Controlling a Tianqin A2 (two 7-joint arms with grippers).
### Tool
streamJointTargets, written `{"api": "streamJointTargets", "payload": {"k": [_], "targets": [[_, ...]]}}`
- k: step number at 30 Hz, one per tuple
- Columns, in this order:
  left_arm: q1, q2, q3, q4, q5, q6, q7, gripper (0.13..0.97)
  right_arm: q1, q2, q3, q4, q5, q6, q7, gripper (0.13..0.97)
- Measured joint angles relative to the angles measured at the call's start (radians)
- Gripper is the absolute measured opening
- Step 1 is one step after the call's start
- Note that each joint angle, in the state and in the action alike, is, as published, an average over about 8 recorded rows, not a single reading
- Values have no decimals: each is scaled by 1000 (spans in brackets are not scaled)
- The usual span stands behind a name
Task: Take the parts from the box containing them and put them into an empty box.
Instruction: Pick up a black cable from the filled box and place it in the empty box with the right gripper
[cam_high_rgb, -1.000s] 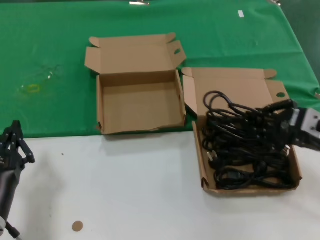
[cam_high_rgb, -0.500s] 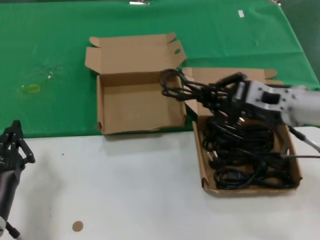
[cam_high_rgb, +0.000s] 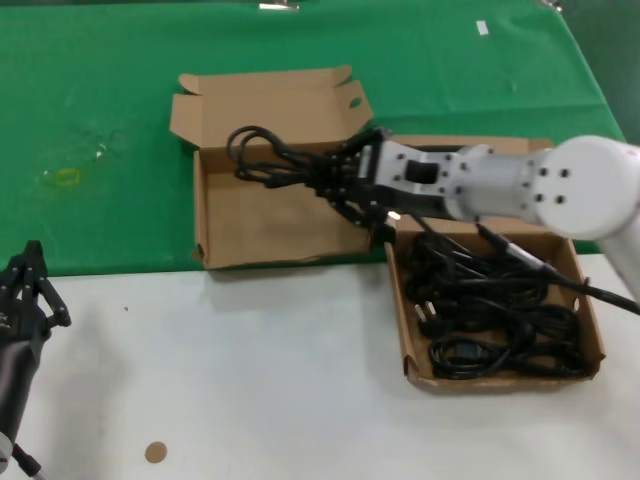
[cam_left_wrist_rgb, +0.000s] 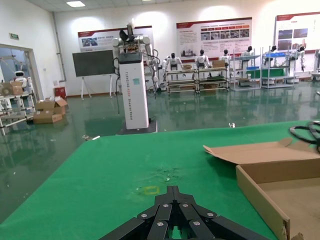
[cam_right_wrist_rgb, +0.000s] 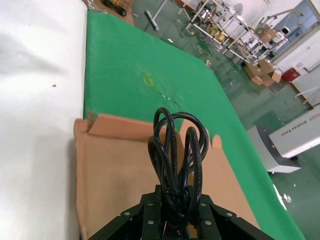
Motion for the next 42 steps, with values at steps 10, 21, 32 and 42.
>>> {"api": "streamJointTargets", "payload": {"k": [10,21,32,42], "targets": [[0,0,0,0,0,0,0,144,88,-136,-24,-230,13,44,-99,240],[0,0,0,0,0,0,0,144,153,-222,-20,-431,61,90,-209,241],[0,0,0,0,0,0,0,144,188,-253,-10,-548,102,118,-300,278],[0,0,0,0,0,0,0,144,209,-271,5,-609,136,140,-351,398]]}}
